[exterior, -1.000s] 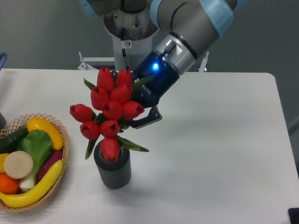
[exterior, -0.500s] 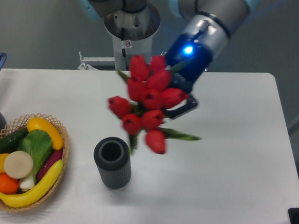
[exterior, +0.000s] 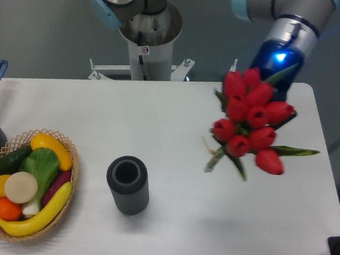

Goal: Pick up the flowers from the vase
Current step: 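Carry the tulip bunch up and away from the vase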

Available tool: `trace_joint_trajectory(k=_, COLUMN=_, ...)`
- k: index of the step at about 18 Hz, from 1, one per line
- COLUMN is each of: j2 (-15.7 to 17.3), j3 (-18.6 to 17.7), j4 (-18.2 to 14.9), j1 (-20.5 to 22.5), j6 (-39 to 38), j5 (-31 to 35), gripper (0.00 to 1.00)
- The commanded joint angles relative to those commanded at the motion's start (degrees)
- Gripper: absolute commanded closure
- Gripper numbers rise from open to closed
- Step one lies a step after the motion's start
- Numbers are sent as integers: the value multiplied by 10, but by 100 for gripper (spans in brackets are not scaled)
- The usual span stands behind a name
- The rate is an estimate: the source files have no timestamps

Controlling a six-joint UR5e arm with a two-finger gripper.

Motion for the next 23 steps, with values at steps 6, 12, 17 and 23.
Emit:
trace_joint_trajectory(k=6, j2=1, j3=-4, j4=0, j1=11, j6=8, j5=1, gripper=63)
trace_joint_trajectory(k=12, j2=-4, j3=-2, j4=1, j1=15, j6=12, j5=3, gripper=63)
trace_joint_trajectory(k=17, j2=-5, j3=0, j4=1, j1=18, j6=12, j5=3, gripper=63)
trace_joint_trajectory(k=23, j2=-5, j3=3, j4=1, j1=19, j6=12, j5=3, gripper=63)
